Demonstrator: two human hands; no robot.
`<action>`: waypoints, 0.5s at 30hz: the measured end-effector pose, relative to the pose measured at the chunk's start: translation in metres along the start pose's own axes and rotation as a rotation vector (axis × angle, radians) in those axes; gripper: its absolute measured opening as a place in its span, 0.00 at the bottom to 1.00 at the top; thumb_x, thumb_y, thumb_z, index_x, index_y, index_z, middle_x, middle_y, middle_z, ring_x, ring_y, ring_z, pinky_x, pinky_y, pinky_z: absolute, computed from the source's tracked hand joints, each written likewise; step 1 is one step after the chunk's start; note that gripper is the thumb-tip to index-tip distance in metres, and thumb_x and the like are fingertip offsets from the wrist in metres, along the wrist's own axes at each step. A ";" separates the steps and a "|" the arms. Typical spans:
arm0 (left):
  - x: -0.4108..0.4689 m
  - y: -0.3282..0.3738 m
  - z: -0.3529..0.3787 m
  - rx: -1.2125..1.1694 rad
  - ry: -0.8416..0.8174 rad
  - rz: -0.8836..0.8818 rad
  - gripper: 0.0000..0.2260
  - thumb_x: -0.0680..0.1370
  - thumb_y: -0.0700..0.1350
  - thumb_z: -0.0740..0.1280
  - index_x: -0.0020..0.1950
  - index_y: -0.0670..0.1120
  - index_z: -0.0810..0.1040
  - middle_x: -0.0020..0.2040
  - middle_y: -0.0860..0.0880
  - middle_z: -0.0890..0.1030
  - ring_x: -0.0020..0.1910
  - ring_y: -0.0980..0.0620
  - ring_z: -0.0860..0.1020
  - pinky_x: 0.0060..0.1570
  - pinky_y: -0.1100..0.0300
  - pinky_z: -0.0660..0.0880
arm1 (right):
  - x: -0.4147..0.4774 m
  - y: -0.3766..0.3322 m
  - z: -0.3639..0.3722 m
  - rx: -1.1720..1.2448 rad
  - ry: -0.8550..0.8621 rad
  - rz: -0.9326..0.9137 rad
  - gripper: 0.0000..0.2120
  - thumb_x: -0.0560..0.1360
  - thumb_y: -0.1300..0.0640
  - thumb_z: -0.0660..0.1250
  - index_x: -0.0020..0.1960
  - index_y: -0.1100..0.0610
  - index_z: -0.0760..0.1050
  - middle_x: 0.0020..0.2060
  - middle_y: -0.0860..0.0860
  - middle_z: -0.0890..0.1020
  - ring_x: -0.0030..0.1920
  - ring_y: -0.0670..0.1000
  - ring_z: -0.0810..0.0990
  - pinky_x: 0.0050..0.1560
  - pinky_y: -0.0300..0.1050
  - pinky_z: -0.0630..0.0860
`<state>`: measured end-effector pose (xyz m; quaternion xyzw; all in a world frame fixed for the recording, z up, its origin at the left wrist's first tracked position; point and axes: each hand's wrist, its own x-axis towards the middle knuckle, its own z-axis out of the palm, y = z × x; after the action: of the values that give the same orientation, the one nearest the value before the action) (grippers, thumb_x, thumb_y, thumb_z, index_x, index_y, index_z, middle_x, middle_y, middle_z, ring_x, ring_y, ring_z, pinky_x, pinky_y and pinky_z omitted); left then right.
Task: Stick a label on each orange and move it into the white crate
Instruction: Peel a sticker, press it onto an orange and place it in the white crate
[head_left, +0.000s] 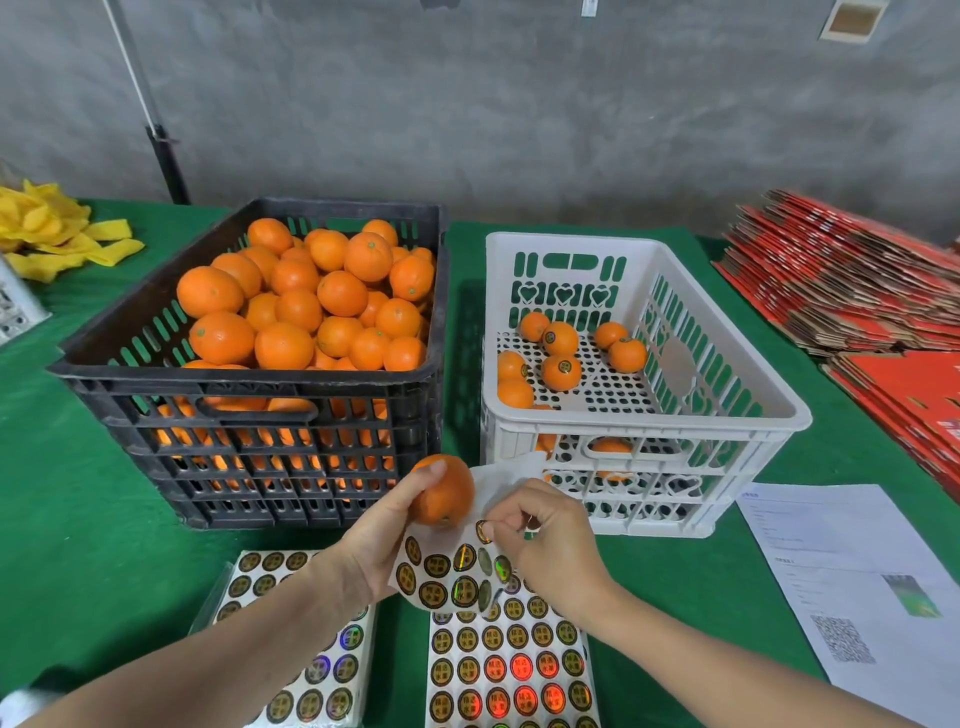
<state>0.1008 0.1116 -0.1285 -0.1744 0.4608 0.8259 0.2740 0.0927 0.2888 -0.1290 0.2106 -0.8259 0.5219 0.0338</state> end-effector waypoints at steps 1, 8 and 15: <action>0.001 0.002 -0.001 0.001 0.016 -0.019 0.39 0.57 0.60 0.78 0.61 0.39 0.75 0.47 0.37 0.83 0.41 0.40 0.83 0.42 0.51 0.80 | 0.000 -0.002 -0.002 0.011 0.020 -0.030 0.07 0.69 0.71 0.71 0.37 0.60 0.81 0.33 0.44 0.76 0.35 0.42 0.73 0.40 0.33 0.70; 0.004 0.012 -0.002 0.182 0.169 -0.072 0.37 0.57 0.67 0.71 0.54 0.39 0.80 0.45 0.37 0.84 0.38 0.41 0.84 0.37 0.57 0.80 | 0.024 -0.022 -0.023 -0.009 -0.162 -0.164 0.37 0.70 0.58 0.73 0.71 0.38 0.58 0.63 0.41 0.72 0.64 0.36 0.68 0.62 0.31 0.65; -0.003 0.017 0.008 0.312 0.067 -0.038 0.37 0.68 0.74 0.53 0.52 0.47 0.84 0.49 0.42 0.85 0.45 0.48 0.85 0.35 0.61 0.80 | 0.033 -0.015 -0.011 -0.087 -0.314 -0.118 0.51 0.68 0.51 0.72 0.71 0.31 0.36 0.60 0.35 0.71 0.62 0.35 0.69 0.62 0.37 0.68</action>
<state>0.0924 0.1105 -0.1120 -0.1658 0.5889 0.7328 0.2978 0.0661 0.2828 -0.1023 0.3360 -0.8290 0.4434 -0.0563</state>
